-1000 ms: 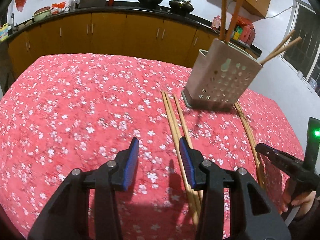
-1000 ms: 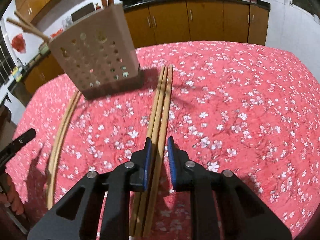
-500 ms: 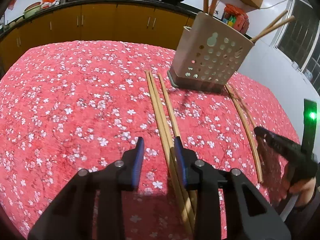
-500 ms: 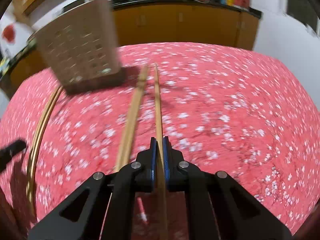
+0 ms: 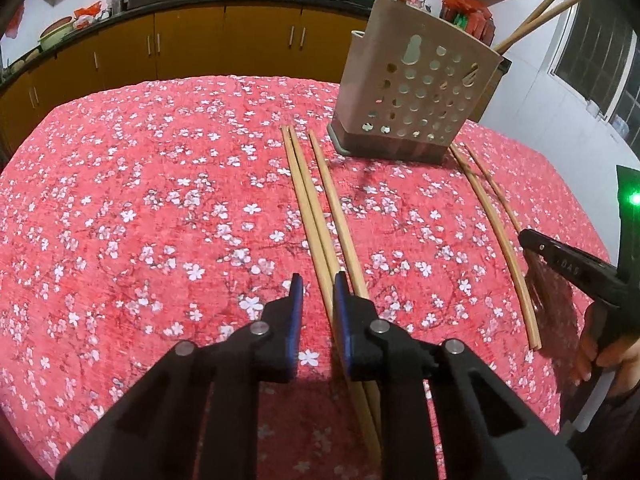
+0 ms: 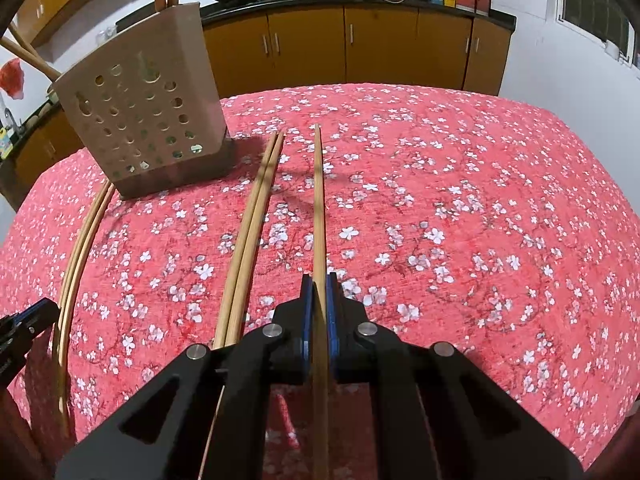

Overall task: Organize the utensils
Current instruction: 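Grasp a chopstick with the right gripper while the left gripper grasps another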

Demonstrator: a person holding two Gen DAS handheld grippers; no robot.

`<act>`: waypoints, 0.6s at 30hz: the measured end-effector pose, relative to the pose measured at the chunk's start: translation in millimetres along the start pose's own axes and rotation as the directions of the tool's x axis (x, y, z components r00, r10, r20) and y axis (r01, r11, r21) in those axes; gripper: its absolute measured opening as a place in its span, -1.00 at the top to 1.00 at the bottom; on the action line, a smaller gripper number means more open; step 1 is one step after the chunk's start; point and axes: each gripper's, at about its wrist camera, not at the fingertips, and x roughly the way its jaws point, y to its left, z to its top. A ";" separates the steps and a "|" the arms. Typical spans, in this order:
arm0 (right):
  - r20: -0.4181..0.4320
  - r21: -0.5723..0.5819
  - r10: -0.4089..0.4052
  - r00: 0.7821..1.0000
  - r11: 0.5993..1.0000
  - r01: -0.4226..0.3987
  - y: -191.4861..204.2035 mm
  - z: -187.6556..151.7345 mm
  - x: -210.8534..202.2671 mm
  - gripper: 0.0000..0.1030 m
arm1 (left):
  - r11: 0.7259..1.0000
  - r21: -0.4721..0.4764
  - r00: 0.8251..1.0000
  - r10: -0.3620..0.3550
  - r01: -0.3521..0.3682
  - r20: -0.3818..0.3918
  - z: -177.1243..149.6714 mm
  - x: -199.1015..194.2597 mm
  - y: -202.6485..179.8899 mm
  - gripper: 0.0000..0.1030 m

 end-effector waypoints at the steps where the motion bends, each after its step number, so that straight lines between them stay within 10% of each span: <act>1: 0.000 -0.007 0.008 1.000 1.000 -0.008 2.3 -1.2 -0.9 0.85 | 1.000 0.002 1.000 0.003 -0.003 0.000 0.1 0.6 -1.5 0.68; 18: -0.002 -0.032 0.023 1.000 0.999 -0.023 10.5 -3.9 -3.2 0.85 | 0.999 0.005 0.999 0.049 -0.049 -0.009 -2.6 1.3 1.9 0.75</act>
